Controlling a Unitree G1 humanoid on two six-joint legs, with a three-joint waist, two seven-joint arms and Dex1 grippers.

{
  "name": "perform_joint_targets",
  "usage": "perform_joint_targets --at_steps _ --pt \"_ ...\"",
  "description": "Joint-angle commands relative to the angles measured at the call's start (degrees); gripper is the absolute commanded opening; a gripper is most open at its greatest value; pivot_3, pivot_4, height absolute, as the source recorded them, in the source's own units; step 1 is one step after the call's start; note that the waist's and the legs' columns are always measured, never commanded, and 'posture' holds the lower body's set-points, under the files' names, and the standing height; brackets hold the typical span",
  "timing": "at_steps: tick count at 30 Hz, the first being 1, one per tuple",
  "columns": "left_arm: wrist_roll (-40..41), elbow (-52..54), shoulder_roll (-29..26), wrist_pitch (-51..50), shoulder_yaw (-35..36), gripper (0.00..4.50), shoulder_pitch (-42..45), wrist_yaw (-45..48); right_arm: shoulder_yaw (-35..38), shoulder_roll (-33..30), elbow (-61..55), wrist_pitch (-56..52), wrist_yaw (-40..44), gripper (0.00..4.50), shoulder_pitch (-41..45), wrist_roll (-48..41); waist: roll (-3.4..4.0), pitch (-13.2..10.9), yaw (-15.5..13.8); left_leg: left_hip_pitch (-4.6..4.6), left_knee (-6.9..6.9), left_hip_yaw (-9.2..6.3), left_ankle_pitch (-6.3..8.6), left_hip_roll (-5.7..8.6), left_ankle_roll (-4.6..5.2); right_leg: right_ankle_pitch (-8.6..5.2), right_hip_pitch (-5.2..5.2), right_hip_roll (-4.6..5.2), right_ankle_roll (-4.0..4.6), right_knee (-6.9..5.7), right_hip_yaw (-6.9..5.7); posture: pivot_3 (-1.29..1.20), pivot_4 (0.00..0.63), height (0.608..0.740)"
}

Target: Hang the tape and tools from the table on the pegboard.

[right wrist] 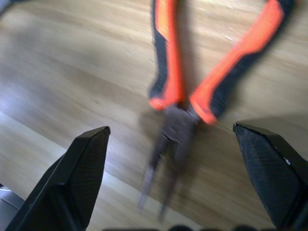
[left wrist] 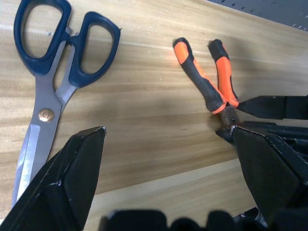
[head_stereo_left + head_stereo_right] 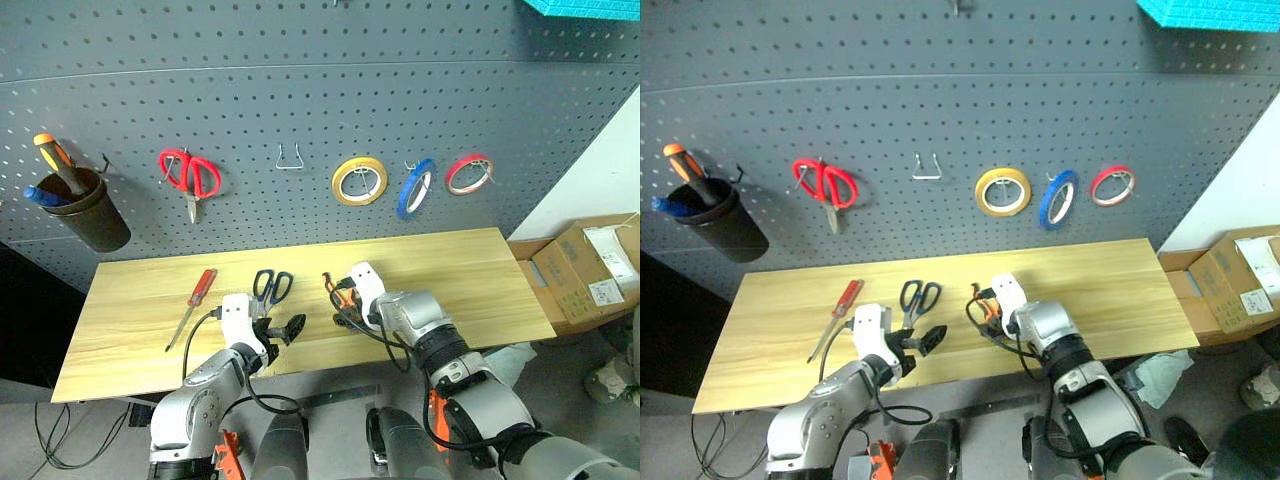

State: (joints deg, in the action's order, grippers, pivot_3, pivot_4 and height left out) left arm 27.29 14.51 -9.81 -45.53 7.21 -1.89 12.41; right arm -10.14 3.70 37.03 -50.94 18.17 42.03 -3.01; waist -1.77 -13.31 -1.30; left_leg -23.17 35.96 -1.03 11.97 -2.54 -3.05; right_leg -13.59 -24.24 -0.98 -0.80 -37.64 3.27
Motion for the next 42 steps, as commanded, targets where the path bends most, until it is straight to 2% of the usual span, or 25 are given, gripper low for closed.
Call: perform_joint_targets --at_steps 1,11,18,21,26,27,32,34,36,39,42 --pt "1.13 3.18 0.21 0.54 0.67 4.5 -0.86 0.34 2.15 1.74 2.95 0.52 -2.22 4.46 2.6 -0.52 0.0 -0.04 0.0 -0.05 0.0 -0.01 0.0 0.0 0.0 0.0 -0.04 0.0 0.0 0.01 -0.02 0.21 0.256 0.74" --pt "1.27 4.86 0.41 0.11 0.54 4.5 -1.67 -0.66 2.54 3.38 16.8 11.99 -8.69 4.46 6.53 3.19 0.01 -0.05 -0.06 -0.35 -0.02 -0.5 0.01 -0.07 -0.02 -0.01 -0.14 0.02 0.02 0.07 -0.68 0.23 0.249 0.74" --pt "3.13 6.64 -0.05 -1.44 0.28 4.5 -2.11 0.93 3.07 4.76 20.6 14.06 -10.09 4.46 6.92 3.56 0.01 -0.04 -0.05 -0.35 0.0 -0.51 0.01 -0.06 -0.02 -0.09 -0.1 0.06 0.14 0.11 -0.69 0.23 0.249 0.74" --pt "4.81 7.25 -0.65 -2.82 0.3 4.5 -2.25 2.09 3.52 4.9 20.22 12.9 -10.22 3.58 6.33 3.13 0.01 -0.04 -0.05 -0.35 0.0 -0.52 0.01 -0.07 -0.02 -0.21 -0.09 0.07 0.35 0.13 -0.71 0.24 0.248 0.74" --pt "4.81 6.66 -0.77 -2.63 0.34 4.5 -1.87 1.92 3.74 4.38 19.6 12.96 -10.39 1.84 5.7 3.74 0.01 -0.04 -0.05 -0.36 -0.12 -0.52 0.01 -0.09 -0.02 -0.21 -0.09 0.06 0.35 0.26 -0.73 0.23 0.24 0.74" --pt "4.82 6.44 -0.74 -2.55 0.34 4.5 -1.66 1.89 3.73 4.33 19.54 13.19 -10.21 1.69 5.69 3.82 0.01 -0.03 -0.05 -0.36 -0.16 -0.52 0.01 -0.1 -0.02 -0.21 -0.08 0.06 0.35 0.31 -0.73 0.23 0.24 0.74" --pt "4.59 5.31 -0.83 -2.19 0.36 4.5 0.03 1.98 2.44 3.3 16.94 14.66 -5.6 1.69 5.22 3.88 -0.02 -0.02 -0.03 -0.37 -0.22 -0.51 0.02 -0.12 -0.03 -0.19 -0.05 0.06 0.32 0.45 -0.75 0.23 0.232 0.74" --pt "4.68 5.31 -1.42 -2.02 1.13 4.5 0.84 2.17 0.6 1.78 10.98 14.86 -0.73 1.69 3.56 3.7 -0.02 -0.02 -0.02 -0.4 -0.22 -0.52 0.02 -0.11 -0.03 -0.18 -0.05 0.06 0.31 0.48 -0.77 0.24 0.224 0.74" --pt "5.84 5.69 -2.28 -2.21 2.8 4.5 1.56 2.87 -2.24 -1.26 -0.64 11.29 6.16 1.69 -0.29 2.23 -0.01 -0.02 -0.14 -0.56 -0.23 -0.56 0.02 -0.11 -0.03 -0.01 -0.12 0.05 0.02 0.53 -0.82 0.24 0.212 0.74" --pt "8.84 6.57 -4.64 -3.44 4.95 4.5 1.3 5.89 -3.81 -7.13 -24.45 2.66 13.09 1.69 -8.73 -2.55 0.0 -0.01 -0.37 -1.03 -0.26 -0.66 0.04 -0.1 -0.07 -0.03 -0.53 0.05 -0.05 0.53 -0.9 0.25 0.188 0.74" --pt "13.0 7.96 -6.78 -4.58 7.6 4.5 0.8 8.46 -2.34 -10.66 -45.63 -1.71 15.16 1.69 -15.92 -7.64 -0.02 0.03 -0.81 -1.64 -0.2 -0.73 0.06 -0.06 -0.11 -0.01 -1.16 0.08 -0.11 0.45 -0.95 0.24 0.165 0.74"
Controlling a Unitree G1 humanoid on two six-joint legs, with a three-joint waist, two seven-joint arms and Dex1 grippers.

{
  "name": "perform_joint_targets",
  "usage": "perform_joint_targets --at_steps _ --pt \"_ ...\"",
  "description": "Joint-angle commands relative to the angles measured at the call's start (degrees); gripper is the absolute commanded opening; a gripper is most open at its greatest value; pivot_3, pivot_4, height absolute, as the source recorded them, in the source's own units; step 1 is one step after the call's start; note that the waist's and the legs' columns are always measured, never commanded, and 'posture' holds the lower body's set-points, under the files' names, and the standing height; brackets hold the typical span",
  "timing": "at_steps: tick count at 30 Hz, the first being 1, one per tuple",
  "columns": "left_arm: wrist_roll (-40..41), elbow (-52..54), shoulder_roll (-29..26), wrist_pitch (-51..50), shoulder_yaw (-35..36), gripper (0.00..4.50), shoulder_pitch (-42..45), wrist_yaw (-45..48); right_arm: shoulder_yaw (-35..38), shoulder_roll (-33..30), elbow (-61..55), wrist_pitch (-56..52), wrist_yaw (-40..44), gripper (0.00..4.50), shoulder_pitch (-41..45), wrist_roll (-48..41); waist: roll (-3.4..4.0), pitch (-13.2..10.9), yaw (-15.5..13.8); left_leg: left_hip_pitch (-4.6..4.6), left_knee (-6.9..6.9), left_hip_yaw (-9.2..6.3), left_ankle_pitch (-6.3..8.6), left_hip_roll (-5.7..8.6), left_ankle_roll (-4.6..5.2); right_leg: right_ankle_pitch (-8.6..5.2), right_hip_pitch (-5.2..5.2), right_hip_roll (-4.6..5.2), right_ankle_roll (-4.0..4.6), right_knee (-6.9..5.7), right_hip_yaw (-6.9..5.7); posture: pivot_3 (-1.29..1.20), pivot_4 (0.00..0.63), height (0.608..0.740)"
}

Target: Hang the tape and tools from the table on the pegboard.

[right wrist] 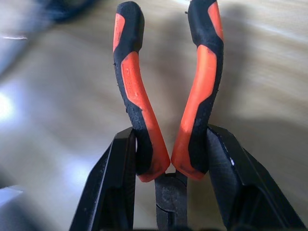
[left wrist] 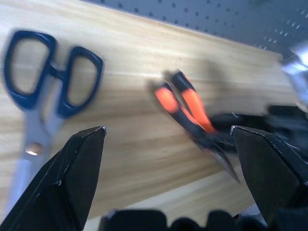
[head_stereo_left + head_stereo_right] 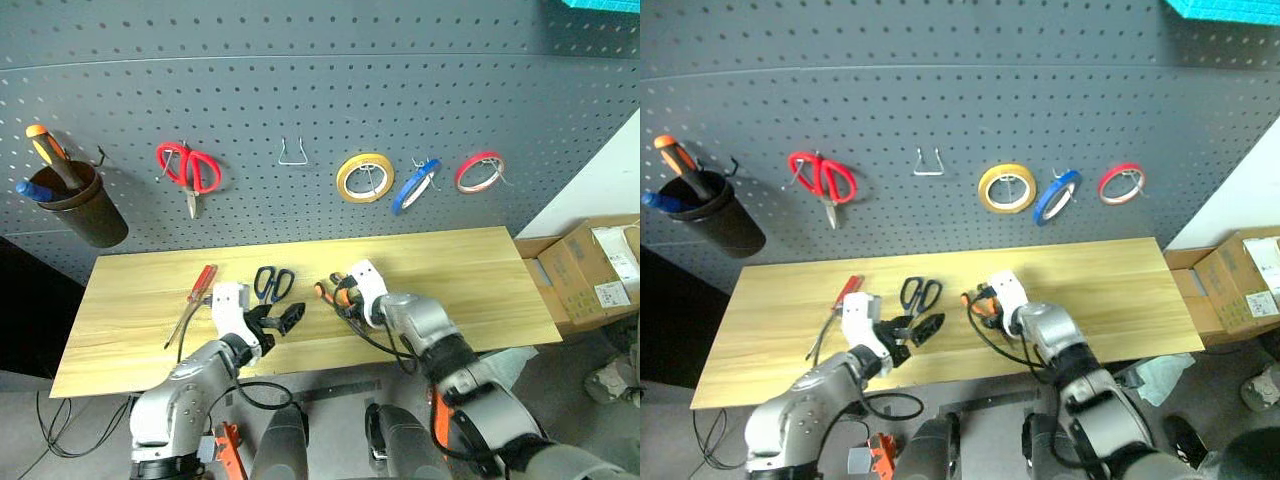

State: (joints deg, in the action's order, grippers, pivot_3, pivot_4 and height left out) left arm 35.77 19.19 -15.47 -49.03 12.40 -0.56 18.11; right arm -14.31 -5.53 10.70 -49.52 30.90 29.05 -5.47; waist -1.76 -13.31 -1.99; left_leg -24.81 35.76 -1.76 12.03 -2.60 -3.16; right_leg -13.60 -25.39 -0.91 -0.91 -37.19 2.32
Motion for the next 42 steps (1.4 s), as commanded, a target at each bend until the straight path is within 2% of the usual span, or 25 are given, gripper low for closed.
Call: perform_joint_targets --at_steps 1,3,5,8,10,13,18,23,26,30,35,42 --pt "6.0 3.27 -1.56 -1.36 3.47 4.5 -0.24 3.4 2.73 -1.35 -23.55 -2.99 2.02 1.69 -4.18 -6.41 -0.04 0.04 -0.14 -0.01 0.0 0.0 0.02 0.0 -0.03 0.0 0.0 0.01 -0.01 0.01 0.0 0.24 0.155 0.74" --pt "9.81 3.71 -2.01 -1.85 5.94 4.5 0.32 4.54 6.26 1.78 -30.74 -2.49 0.31 1.69 -5.81 -10.56 -0.09 0.11 -0.06 0.0 0.03 -0.01 0.05 -0.03 -0.08 -0.01 0.0 0.01 -0.02 0.03 -0.02 0.23 0.142 0.74" --pt "13.48 4.32 -2.34 -2.34 7.74 4.5 1.02 5.43 7.6 4.72 -34.94 3.23 -0.77 1.69 -5.8 -12.16 -0.12 0.17 0.1 0.04 0.05 -0.03 0.05 -0.1 -0.09 -0.01 0.01 -0.01 -0.02 0.01 -0.03 0.22 0.126 0.74" --pt "19.82 4.61 -2.05 -2.9 9.67 4.5 3.03 5.38 5.41 6.96 -34.25 12.55 -2.85 1.69 -3.01 -9.29 -0.26 0.69 0.14 0.07 0.13 -0.12 0.03 -0.07 -0.12 0.0 0.08 -0.07 -0.02 -0.03 -0.12 0.21 0.108 0.74" --pt "23.07 3.62 -2.09 -3.35 9.83 4.5 6.27 5.29 4.82 9.84 -26.71 22.06 -6.74 1.69 2.33 -5.41 -0.48 1.11 0.15 0.07 0.25 -0.09 0.01 0.0 -0.16 0.06 0.13 -0.03 -0.09 -0.03 -0.08 0.21 0.081 0.74" --pt "23.48 0.11 -2.04 -2.35 9.72 4.5 12.16 3.85 6.49 11.5 -10.85 34.46 -9.24 1.69 12.44 -2.38 -0.88 2.12 0.13 0.06 0.28 -0.01 -0.27 0.03 -0.57 0.45 0.14 -0.04 -0.19 0.08 -0.02 0.2 0.057 0.74" --pt "23.69 -5.18 -2.28 -0.35 10.7 4.5 19.71 1.83 11.42 10.63 15.94 51.52 -12.61 1.69 29.36 -0.83 -1.54 3.19 0.1 0.18 0.31 0.07 -0.42 0.03 -0.57 0.79 0.28 -0.04 0.07 0.1 0.03 0.21 0.038 0.74" --pt "21.29 -8.66 -3.13 2.06 9.99 4.5 22.39 1.92 16.65 8.9 41.2 65.32 -16.19 1.69 44.84 -1.04 -1.68 3.57 -0.01 0.16 0.25 0.14 -0.46 0.01 -0.62 0.88 0.22 -0.03 0.19 0.06 0.06 0.23 0.027 0.74" --pt "20.61 -9.28 -3.28 3.22 9.88 4.5 23.13 1.68 18.63 8.34 50.33 69.31 -17.28 1.69 49.09 -1.12 -1.71 4.06 -0.42 0.14 0.15 0.14 -0.49 -0.01 -0.72 0.89 0.16 -0.02 0.21 0.02 0.04 0.24 0.024 0.74" --pt "18.97 -10.14 -3.26 4.42 9.5 4.5 23.42 1.23 20.2 8.39 57.59 68.83 -16.64 1.69 51.14 -1.51 -1.69 4.52 -0.97 0.21 0.15 0.14 -0.5 -0.04 -0.72 0.96 0.16 -0.02 0.31 -0.13 0.03 0.27 0.024 0.74" --pt "18.97 -7.84 -3.29 3.87 9.15 4.5 20.69 0.83 21.18 10.24 59.98 67.31 -15.46 1.69 51.17 -1.32 -1.66 4.67 -1.26 0.54 0.18 0.28 -0.78 -0.03 -0.43 1.13 0.42 -0.03 0.45 -0.12 0.1 0.28 0.03 0.74" --pt "19.25 -6.97 -4.22 3.56 9.31 4.5 19.75 0.49 23.11 12.4 60.26 68.8 -15.01 1.69 52.04 -1.85 -1.66 4.67 -1.87 0.54 0.18 0.27 -1.02 -0.05 -0.15 1.38 0.41 -0.05 0.47 -0.14 0.07 0.3 0.037 0.74"
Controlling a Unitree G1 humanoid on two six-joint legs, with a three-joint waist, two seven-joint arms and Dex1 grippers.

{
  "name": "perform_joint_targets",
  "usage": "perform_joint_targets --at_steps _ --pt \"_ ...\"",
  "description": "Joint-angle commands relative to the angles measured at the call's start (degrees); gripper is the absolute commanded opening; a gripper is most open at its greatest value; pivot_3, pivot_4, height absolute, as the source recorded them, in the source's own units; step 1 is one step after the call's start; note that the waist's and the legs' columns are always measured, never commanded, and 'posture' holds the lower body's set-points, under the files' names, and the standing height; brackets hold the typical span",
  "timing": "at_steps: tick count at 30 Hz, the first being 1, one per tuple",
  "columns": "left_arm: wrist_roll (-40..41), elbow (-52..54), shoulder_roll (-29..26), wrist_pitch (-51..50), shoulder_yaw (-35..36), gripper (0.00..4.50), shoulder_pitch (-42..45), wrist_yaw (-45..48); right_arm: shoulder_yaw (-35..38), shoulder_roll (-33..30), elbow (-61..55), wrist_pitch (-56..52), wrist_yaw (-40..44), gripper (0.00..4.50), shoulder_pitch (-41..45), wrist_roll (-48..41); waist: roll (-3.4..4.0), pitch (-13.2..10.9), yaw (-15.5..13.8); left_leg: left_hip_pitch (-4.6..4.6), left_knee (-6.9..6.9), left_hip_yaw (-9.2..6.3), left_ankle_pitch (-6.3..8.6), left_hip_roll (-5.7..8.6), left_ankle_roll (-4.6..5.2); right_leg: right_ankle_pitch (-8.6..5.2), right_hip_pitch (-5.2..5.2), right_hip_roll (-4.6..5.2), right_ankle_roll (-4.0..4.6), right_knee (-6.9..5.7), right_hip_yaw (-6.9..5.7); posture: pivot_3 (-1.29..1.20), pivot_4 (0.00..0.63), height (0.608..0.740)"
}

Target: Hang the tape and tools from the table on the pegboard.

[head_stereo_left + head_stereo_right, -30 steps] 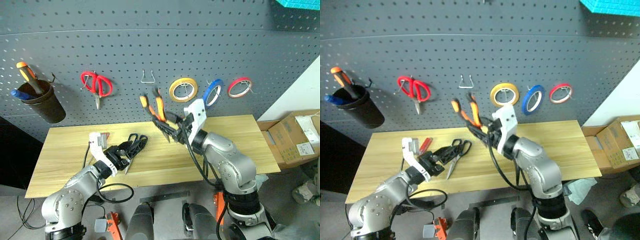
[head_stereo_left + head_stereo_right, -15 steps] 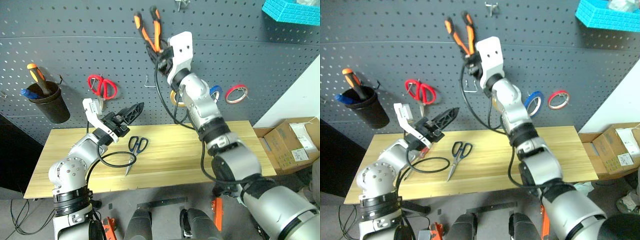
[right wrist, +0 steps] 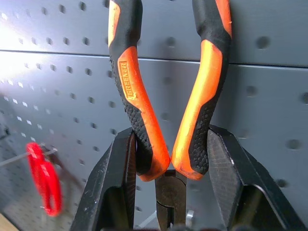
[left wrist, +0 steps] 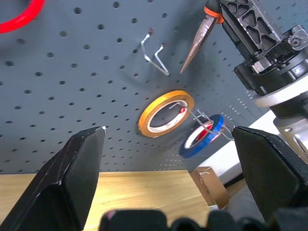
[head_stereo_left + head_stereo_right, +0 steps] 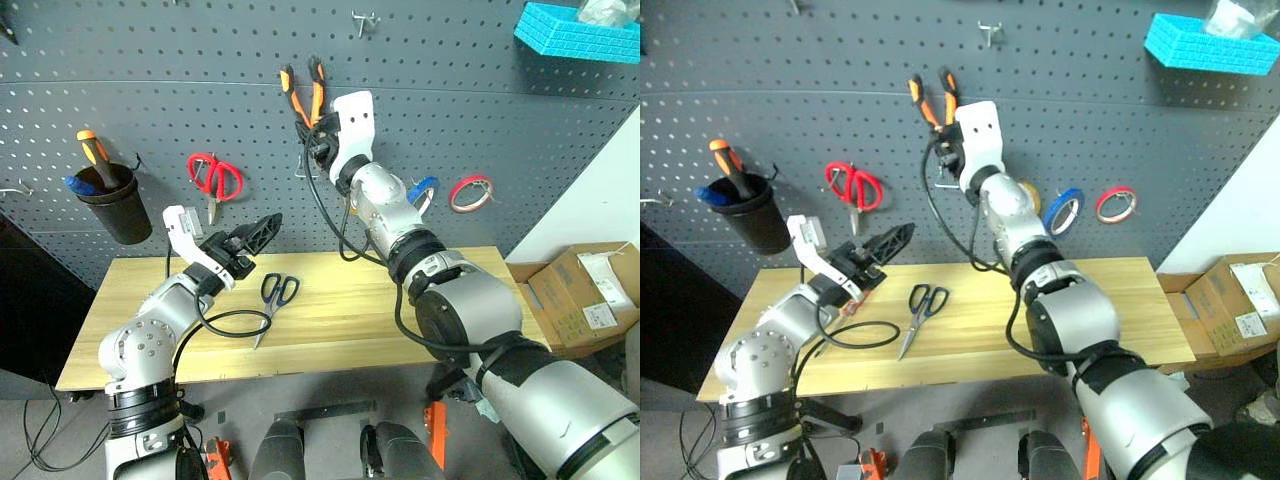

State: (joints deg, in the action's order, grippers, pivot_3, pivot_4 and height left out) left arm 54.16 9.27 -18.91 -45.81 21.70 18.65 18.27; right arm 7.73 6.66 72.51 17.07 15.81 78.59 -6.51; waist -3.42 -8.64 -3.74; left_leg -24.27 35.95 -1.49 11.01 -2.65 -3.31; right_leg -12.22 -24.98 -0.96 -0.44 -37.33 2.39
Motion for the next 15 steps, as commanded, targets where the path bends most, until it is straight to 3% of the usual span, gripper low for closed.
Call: perform_joint_targets --at_steps 1,15 --pt "0.91 2.89 -0.88 0.32 0.03 4.5 0.63 0.32 1.17 0.25 -1.33 2.28 -0.06 1.69 2.57 -0.62 0.0 0.0 -0.32 0.0 0.0 0.0 0.0 0.0 0.0 0.0 0.0 0.0 0.0 0.0 0.0 0.3 0.037 0.74" --pt "3.44 6.88 -1.24 -1.22 1.19 4.5 -1.54 -1.86 1.47 -1.5 0.59 3.03 -3.4 1.69 3.83 0.98 0.03 -0.02 -1.29 -0.08 0.0 -0.03 0.0 0.0 -0.01 0.0 -0.02 0.02 0.01 0.02 -0.02 0.35 0.075 0.74"
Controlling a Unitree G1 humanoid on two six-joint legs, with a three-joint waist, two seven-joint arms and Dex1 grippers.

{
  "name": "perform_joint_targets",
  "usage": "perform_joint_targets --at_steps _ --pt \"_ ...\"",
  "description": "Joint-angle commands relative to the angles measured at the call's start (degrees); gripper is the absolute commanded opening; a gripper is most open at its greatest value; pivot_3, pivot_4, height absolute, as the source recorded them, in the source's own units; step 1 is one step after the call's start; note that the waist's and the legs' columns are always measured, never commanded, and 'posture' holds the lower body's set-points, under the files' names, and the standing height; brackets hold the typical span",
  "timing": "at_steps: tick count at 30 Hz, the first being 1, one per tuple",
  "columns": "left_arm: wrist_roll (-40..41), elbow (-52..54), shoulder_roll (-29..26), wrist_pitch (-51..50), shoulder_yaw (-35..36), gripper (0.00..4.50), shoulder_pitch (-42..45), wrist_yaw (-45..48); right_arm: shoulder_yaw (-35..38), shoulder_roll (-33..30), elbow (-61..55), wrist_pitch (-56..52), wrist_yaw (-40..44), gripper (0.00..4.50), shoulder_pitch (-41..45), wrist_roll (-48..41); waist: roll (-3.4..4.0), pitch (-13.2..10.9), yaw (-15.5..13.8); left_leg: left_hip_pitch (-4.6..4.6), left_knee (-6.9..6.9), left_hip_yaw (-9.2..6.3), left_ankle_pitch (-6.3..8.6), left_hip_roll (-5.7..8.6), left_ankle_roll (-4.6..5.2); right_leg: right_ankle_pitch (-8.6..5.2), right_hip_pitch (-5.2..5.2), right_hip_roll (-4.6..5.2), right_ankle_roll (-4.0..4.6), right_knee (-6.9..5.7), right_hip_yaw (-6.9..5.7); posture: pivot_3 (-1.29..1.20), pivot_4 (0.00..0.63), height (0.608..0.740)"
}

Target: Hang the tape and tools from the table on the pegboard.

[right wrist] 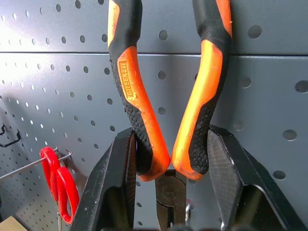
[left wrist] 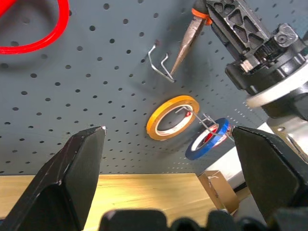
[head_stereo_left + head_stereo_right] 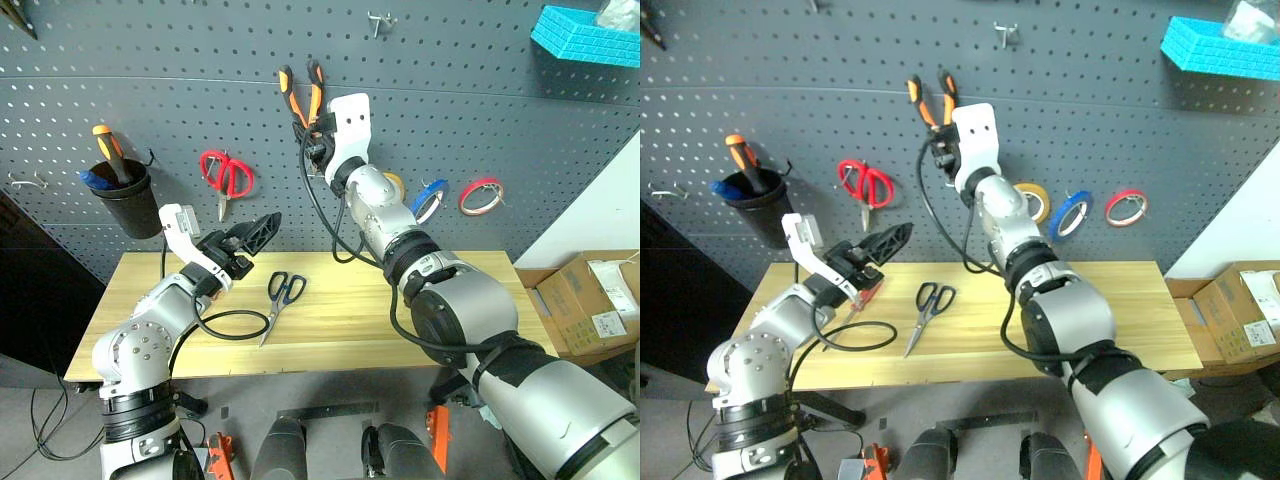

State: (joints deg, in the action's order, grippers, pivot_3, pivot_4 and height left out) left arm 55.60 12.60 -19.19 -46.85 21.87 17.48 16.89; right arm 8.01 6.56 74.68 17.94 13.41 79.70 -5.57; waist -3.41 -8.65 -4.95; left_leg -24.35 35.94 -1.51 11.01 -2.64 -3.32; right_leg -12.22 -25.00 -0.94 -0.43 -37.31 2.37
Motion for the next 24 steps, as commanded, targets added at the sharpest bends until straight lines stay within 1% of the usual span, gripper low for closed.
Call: perform_joint_targets --at_steps 1,8,16,24 --pt "2.54 4.22 -1.04 -0.45 1.35 4.5 -0.88 -0.99 1.29 -1.59 -1.55 2.35 -1.3 1.69 2.86 0.04 0.01 -0.01 -0.17 0.0 0.0 0.0 0.0 0.0 0.0 0.0 0.0 0.0 0.0 0.0 0.0 0.36 0.079 0.74" --pt "5.98 8.56 -2.12 -1.81 2.76 4.5 -4.53 -4.68 1.75 -1.0 -0.53 2.18 -1.98 1.69 2.6 0.1 0.16 -0.1 -1.61 0.02 0.0 0.0 0.0 -0.01 0.01 -0.01 0.0 -0.01 0.01 0.0 0.0 0.41 0.105 0.74" --pt "11.64 13.33 -4.96 -3.06 5.35 4.5 -8.92 -9.12 1.75 -0.77 0.27 1.85 -3.67 1.69 2.28 1.4 0.35 -0.27 -3.09 0.06 -0.02 -0.01 0.0 -0.04 0.01 -0.07 0.01 -0.03 0.02 0.01 -0.01 0.48 0.129 0.74" --pt "15.71 15.38 -6.67 -2.46 5.49 4.5 -11.6 -12.29 -0.98 -1.36 -0.09 4.54 -5.0 1.69 -2.5 5.8 0.51 -0.38 -5.28 0.12 -0.03 0.0 0.01 -0.04 0.02 -0.4 0.04 -0.03 0.12 0.04 -0.01 0.48 0.133 0.74"
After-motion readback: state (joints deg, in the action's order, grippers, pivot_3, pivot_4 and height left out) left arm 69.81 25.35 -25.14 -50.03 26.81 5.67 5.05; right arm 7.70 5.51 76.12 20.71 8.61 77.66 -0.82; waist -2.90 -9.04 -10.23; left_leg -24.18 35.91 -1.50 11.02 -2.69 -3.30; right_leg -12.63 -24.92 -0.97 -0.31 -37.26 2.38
